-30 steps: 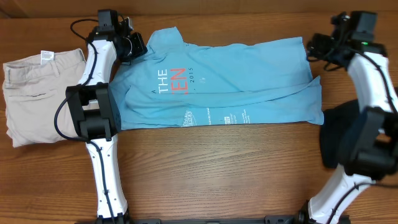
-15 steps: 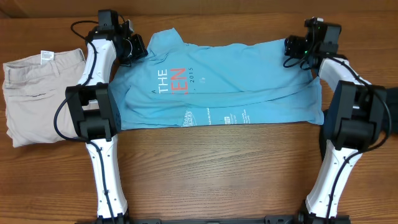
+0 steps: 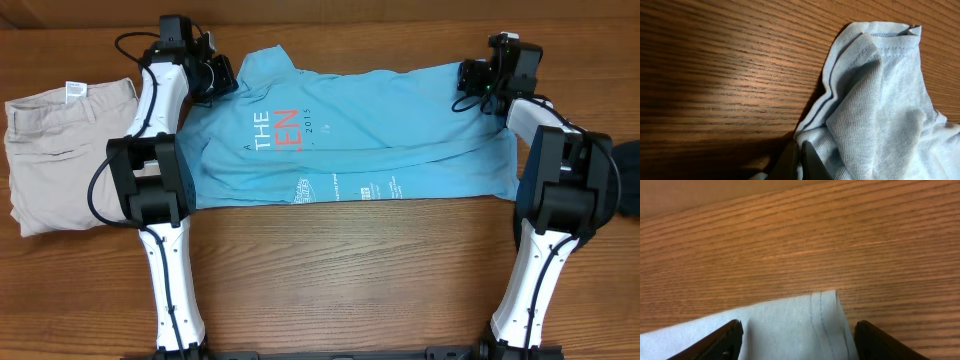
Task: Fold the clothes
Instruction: 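Press the folded T-shirt's top edge down with both grippers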
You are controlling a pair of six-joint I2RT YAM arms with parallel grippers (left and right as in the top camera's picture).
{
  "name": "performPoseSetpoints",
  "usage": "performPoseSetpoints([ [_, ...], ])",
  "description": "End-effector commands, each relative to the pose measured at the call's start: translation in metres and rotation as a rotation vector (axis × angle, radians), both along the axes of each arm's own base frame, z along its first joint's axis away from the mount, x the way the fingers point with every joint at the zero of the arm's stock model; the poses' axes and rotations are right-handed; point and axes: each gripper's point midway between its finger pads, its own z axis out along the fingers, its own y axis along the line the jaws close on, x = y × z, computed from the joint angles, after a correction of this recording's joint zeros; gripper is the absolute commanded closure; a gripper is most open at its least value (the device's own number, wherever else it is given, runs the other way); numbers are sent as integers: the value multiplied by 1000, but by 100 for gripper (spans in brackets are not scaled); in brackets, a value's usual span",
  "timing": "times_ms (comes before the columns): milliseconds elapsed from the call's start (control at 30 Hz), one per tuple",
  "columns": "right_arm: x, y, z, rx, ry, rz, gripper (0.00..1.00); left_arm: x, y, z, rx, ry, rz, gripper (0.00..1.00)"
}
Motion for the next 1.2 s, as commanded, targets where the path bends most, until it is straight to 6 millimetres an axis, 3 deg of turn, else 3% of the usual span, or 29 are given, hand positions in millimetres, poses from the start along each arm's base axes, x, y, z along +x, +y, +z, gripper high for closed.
performPoseSetpoints([
  [0, -4, -5, -32, 7, 51, -19, 24, -2, -13, 0, 21, 6, -19, 96],
  [300, -4, -4, -31, 11, 85, -18, 38, 1, -14, 1, 30, -9, -19, 95],
  [367, -5, -3, -31, 13, 96, -18, 46, 1, -12, 0, 42, -8, -13, 95],
  [467, -7, -3, -32, 15, 107, -18, 69, 1, -12, 0, 42, -8, -13, 95],
  [533, -7, -3, -32, 25, 109, -26, 76, 1, -12, 0, 42, -8, -13, 96],
  [733, -2, -5, -22, 53, 118, -53, 77, 2, -11, 0, 42, -9, -12, 96],
  [900, 7, -12, -1, 40, 115, -70, 76, 6, -10, 8, 34, -29, -11, 96],
  [1067, 17, -14, 22, 37, 91, -69, 69, 9, -13, 15, 13, -48, -21, 96],
  [1167, 18, -14, 24, 35, 85, -69, 68, 9, -12, 15, 14, -47, -20, 96],
])
